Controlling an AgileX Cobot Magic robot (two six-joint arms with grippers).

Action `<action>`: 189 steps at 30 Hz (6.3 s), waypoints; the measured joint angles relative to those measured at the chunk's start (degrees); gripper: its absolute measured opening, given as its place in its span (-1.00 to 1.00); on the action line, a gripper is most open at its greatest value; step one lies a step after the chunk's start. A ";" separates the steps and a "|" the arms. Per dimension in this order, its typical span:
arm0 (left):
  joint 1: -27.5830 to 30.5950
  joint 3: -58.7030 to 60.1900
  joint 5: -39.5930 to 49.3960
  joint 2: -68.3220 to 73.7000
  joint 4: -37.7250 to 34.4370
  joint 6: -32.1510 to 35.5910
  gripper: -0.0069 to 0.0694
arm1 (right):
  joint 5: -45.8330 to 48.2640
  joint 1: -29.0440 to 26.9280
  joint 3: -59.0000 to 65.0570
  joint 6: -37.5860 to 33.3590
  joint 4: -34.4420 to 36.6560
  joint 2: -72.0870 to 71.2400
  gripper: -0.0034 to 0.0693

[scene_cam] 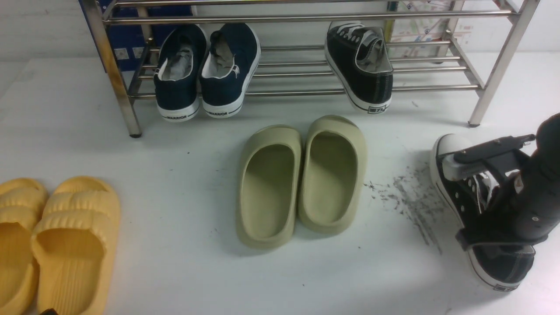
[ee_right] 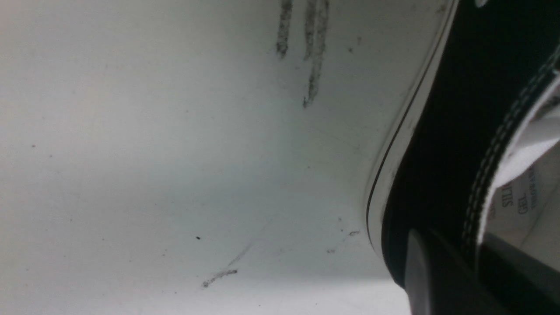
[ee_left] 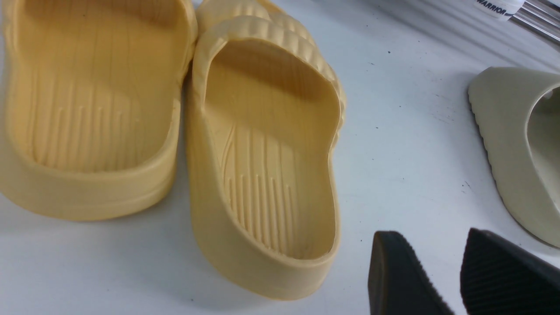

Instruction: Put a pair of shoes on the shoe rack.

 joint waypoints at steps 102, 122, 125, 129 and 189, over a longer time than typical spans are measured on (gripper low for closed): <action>0.00 0.00 0.00 0.00 0.05 0.00 -0.19 | -9.66 -0.04 -45.95 -4.77 -13.27 22.08 0.10; 0.00 0.00 -0.05 0.00 0.05 0.00 -0.19 | -7.47 -9.04 -21.29 -19.34 25.24 10.28 -0.92; 0.00 0.00 -0.05 0.00 0.05 0.00 -0.19 | -14.86 -9.04 -18.75 -21.34 28.36 10.28 -0.92; 0.00 0.00 -0.05 0.00 0.05 0.00 -0.19 | -27.70 -9.08 -16.27 -23.59 31.91 10.91 -0.92; 0.00 0.00 -0.05 0.00 0.05 0.00 -0.19 | -0.31 -14.32 -14.36 -12.79 9.13 -22.48 -0.87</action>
